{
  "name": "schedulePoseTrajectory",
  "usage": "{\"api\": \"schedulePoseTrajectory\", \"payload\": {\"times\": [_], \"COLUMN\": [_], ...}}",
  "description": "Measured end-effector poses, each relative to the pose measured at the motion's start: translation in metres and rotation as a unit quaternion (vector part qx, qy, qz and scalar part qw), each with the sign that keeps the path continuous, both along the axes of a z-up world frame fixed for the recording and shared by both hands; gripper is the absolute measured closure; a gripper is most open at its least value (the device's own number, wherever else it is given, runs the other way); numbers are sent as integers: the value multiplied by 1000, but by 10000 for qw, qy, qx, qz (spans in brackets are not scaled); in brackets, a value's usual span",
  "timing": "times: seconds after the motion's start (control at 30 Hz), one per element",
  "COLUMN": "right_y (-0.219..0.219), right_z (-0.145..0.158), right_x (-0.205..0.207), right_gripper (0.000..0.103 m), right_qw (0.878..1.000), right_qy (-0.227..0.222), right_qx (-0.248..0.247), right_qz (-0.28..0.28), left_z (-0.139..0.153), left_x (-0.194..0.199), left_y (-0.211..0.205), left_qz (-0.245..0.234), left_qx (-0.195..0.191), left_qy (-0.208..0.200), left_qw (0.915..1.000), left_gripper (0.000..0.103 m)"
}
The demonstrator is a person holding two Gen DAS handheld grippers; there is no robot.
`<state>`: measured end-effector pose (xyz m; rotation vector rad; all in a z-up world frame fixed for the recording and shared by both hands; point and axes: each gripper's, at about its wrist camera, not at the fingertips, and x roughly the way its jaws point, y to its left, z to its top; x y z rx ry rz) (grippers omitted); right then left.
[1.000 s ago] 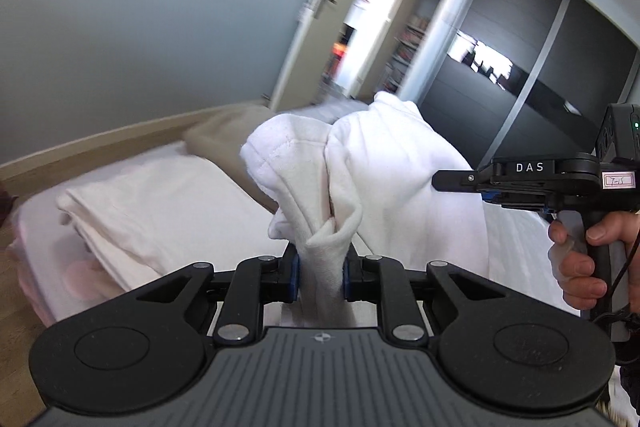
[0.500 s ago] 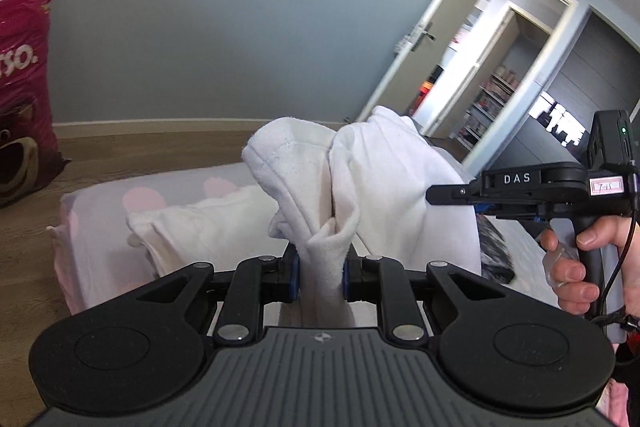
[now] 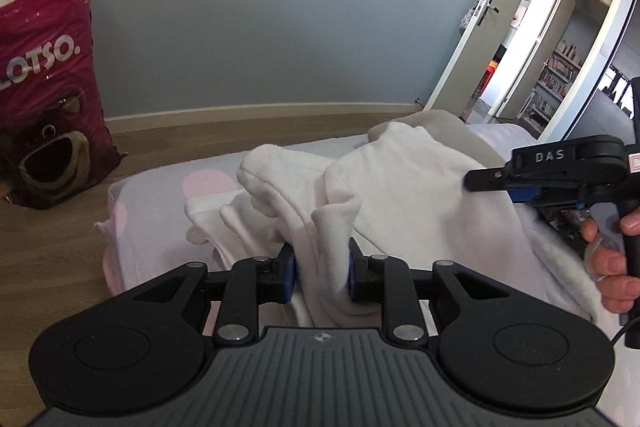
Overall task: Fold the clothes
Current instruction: 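Lift the folded cream garment with both grippers and carry it to the clothes stack, then lower the garment onto the cream stack and open both grippers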
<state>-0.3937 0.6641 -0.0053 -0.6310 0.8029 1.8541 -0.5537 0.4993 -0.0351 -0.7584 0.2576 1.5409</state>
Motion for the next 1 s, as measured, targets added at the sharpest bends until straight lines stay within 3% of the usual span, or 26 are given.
{"api": "schedulePoseTrajectory", "payload": {"times": [0.1,0.2,0.27,0.37,0.43,0.57,0.73,1.0], "right_y": [-2,-9,-17,-30,-38,-42,-36,-19], "right_z": [1,4,8,6,0,-16,-43,-60], "right_x": [3,8,13,13,7,-1,3,4], "right_gripper": [66,66,67,73,73,73,77,77], "right_qw": [9998,9996,9996,9997,9993,9971,9948,9943], "right_qy": [-50,-51,-22,-71,-225,-659,-897,-899], "right_qx": [145,249,269,178,129,-26,-343,-489], "right_qz": [-94,-121,-67,135,277,382,333,298], "left_z": [8,19,29,40,38,22,-1,-14], "left_x": [2,5,10,25,37,46,56,53], "left_y": [-6,-14,-19,-19,-14,-2,9,16], "left_qz": [110,243,280,-109,-393,-609,-725,-780], "left_qx": [160,414,649,658,430,-132,-594,-684], "left_qy": [212,419,513,536,586,642,1150,1257], "left_qw": [9996,9980,9962,9963,9966,9960,9889,9866], "left_gripper": [72,57,56,61,71,73,76,76]}}
